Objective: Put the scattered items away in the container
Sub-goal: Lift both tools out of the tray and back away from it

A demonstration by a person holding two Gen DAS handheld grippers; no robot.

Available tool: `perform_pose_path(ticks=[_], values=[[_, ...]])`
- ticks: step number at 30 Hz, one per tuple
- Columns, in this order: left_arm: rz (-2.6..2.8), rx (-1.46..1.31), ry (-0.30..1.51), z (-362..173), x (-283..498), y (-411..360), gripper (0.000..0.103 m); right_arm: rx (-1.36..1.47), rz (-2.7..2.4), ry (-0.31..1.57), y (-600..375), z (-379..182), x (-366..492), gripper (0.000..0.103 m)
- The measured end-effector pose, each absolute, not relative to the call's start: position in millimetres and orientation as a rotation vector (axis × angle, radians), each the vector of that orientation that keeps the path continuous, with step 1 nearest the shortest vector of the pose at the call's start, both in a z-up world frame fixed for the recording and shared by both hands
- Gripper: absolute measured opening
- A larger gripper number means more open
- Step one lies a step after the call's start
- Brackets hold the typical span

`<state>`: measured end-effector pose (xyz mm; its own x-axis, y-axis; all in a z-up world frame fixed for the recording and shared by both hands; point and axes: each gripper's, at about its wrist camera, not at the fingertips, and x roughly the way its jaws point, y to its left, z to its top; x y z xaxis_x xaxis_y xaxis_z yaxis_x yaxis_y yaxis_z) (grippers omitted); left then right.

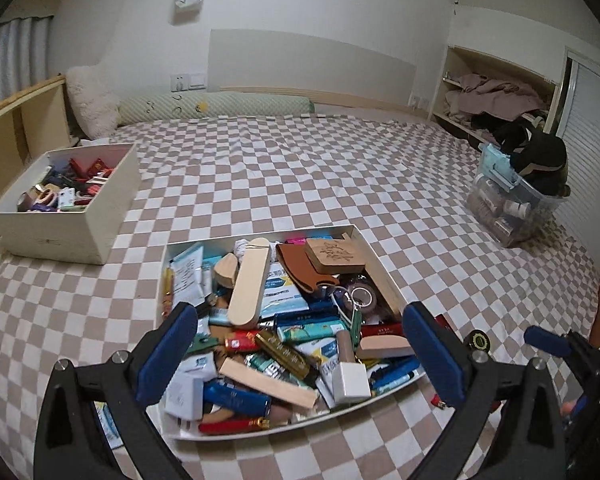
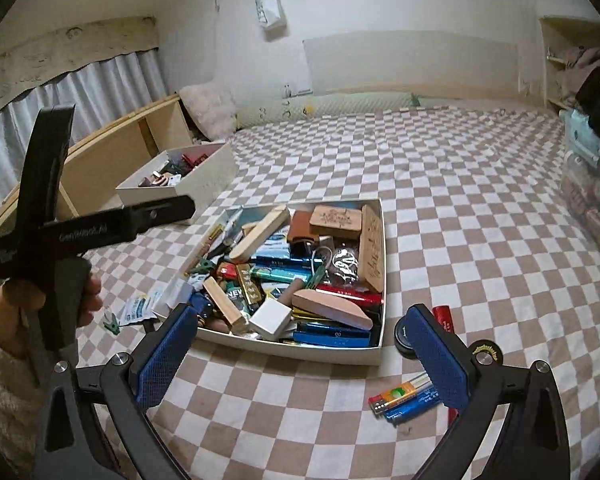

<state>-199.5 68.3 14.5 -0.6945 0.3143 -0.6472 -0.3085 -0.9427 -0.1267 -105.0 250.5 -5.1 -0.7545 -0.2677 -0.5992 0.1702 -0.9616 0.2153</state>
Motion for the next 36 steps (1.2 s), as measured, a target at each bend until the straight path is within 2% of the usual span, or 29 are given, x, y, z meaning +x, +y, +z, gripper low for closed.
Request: perform_pose_path(ticks=[16,27,36], values=[[2.701,-1.033,-0.070,20,-141,25,0.103,0.865,-2.783,-0.178,242,21,-72,0.103],[2.782,-1.032,-0.042,26,-102,8,0.103,0.883,-2.783,-0.239,244,20,-52,0.103],[2.823,-1.043,-0.042,25,-80,-6,0.103,0.891,-2.787,-0.216,244,19,-37,0.103]])
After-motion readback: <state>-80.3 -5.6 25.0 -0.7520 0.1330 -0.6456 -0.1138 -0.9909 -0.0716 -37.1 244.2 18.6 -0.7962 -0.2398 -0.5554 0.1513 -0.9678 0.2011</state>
